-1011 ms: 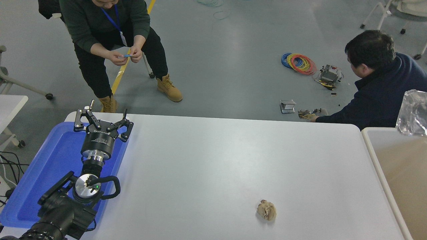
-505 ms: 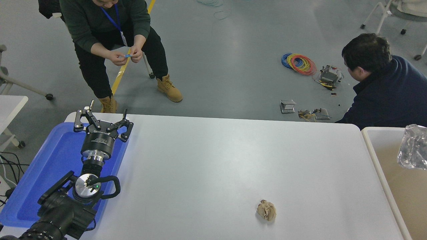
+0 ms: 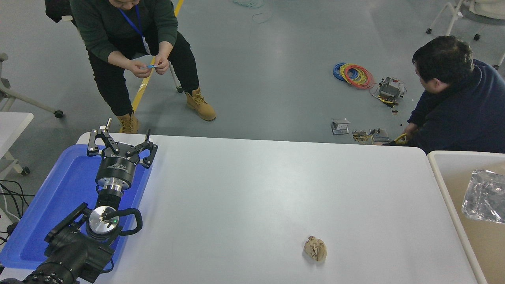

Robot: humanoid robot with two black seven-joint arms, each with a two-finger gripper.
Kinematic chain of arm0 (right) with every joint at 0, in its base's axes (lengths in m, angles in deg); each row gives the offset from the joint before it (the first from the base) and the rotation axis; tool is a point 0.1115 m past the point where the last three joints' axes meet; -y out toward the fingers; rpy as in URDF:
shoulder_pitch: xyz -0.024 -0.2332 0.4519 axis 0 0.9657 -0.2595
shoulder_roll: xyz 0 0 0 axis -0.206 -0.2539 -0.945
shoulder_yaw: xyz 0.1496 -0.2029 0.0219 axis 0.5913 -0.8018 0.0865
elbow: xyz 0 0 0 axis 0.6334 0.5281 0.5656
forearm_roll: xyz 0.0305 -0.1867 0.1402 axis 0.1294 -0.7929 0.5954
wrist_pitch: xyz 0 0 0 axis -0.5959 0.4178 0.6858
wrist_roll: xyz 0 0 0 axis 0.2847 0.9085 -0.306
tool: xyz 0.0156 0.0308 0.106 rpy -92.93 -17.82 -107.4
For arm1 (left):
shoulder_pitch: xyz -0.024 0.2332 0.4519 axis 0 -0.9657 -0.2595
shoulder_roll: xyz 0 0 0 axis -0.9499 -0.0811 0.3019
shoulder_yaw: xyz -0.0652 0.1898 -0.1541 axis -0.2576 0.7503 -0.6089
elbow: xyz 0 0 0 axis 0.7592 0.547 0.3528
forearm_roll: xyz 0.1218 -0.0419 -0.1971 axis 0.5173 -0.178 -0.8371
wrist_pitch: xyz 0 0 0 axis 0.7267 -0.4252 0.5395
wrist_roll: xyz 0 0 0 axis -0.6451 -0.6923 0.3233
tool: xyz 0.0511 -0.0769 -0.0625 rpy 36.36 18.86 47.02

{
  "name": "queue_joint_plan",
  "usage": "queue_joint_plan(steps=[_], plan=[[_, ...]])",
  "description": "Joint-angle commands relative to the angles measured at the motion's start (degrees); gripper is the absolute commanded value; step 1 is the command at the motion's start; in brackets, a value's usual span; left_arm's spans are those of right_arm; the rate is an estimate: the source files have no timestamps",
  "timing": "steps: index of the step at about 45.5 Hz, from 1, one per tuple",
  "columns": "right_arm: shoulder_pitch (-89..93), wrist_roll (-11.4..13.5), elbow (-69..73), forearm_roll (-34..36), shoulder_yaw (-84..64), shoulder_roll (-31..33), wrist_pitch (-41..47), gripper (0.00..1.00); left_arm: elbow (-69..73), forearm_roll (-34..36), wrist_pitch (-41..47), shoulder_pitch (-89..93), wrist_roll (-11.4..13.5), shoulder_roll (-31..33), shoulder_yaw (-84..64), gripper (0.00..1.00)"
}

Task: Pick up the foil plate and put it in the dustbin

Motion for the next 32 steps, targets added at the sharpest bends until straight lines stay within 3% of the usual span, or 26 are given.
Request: queue_joint_plan(steps=[1, 8, 11, 15, 19, 21, 32], plan=[[0.92, 0.0, 0.04, 0.06, 0.34, -0.66, -0.24, 0.0, 0.0, 0.0, 0.0, 0.0, 0.0, -0.05, 0.0, 1.0], [1.01, 0.09, 0.04, 0.41, 0.78, -0.66, -0.24, 0.0, 0.0, 0.0, 0.0, 0.0, 0.0, -0.05, 0.0, 1.0], [1.01, 0.0, 0.04, 0.67, 1.39, -0.66, -0.24, 0.29, 0.0, 0.0, 0.0, 0.0, 0.0, 0.03, 0.0, 1.0], [1.01, 0.0, 0.04, 0.85, 2.54, -0.57, -0.33, 0.52, 0.0, 0.0, 0.0, 0.0, 0.0, 0.03, 0.0, 1.0], [0.31, -0.08, 0.04, 0.85, 3.24, -0.57, -0.51, 0.85, 0.0, 0.0, 0.09, 0.0, 0.0, -0.05, 0.0, 1.0], [0.13, -0.08, 0.04, 0.85, 3.42, -0.57, -0.77, 0.97, 0.0, 0.0, 0.0, 0.0, 0.0, 0.03, 0.0, 1.0], [-5.31, -0.08, 0.22, 0.85, 3.51, -0.13, -0.86, 0.99, 0.0, 0.0, 0.0, 0.0, 0.0, -0.05, -0.08, 1.0]])
